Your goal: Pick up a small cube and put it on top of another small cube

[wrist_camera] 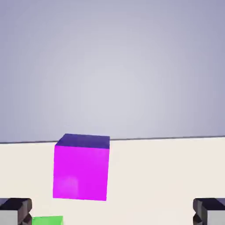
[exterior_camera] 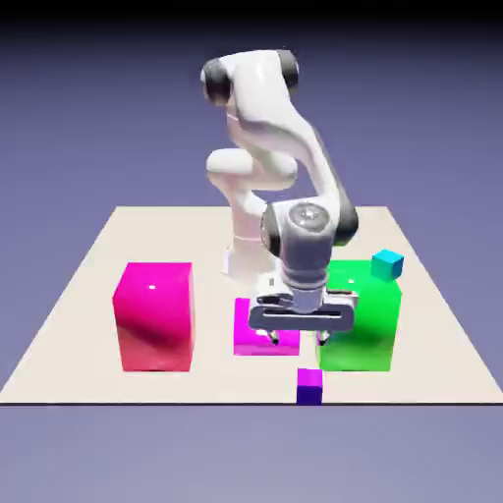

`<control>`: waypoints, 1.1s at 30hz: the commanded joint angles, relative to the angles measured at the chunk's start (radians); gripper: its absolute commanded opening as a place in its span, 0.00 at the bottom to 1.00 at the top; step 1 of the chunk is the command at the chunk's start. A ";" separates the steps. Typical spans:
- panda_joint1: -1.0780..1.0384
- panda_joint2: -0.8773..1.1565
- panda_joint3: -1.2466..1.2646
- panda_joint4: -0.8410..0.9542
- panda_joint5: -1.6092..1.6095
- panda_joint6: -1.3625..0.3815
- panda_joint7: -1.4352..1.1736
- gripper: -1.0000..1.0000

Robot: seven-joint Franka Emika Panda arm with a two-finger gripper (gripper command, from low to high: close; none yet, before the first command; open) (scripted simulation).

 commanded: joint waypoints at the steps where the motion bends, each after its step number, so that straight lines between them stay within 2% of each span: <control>1: -0.007 0.036 0.014 0.030 -0.005 -0.032 0.013 0.50; 6: -0.044 0.217 0.084 0.181 -0.031 -0.189 0.078 0.50; 10: -0.030 0.312 0.058 0.125 -0.070 -0.059 0.102 0.50; 11: -0.030 0.312 0.058 0.125 -0.070 -0.059 0.102 0.00; 15: -0.046 0.240 0.087 0.187 -0.037 -0.190 0.085 0.00; 30: 0.306 -0.281 0.193 0.218 0.082 -0.717 -0.328 0.00; 33: 0.332 -0.286 0.188 0.171 0.058 -0.670 -0.304 0.00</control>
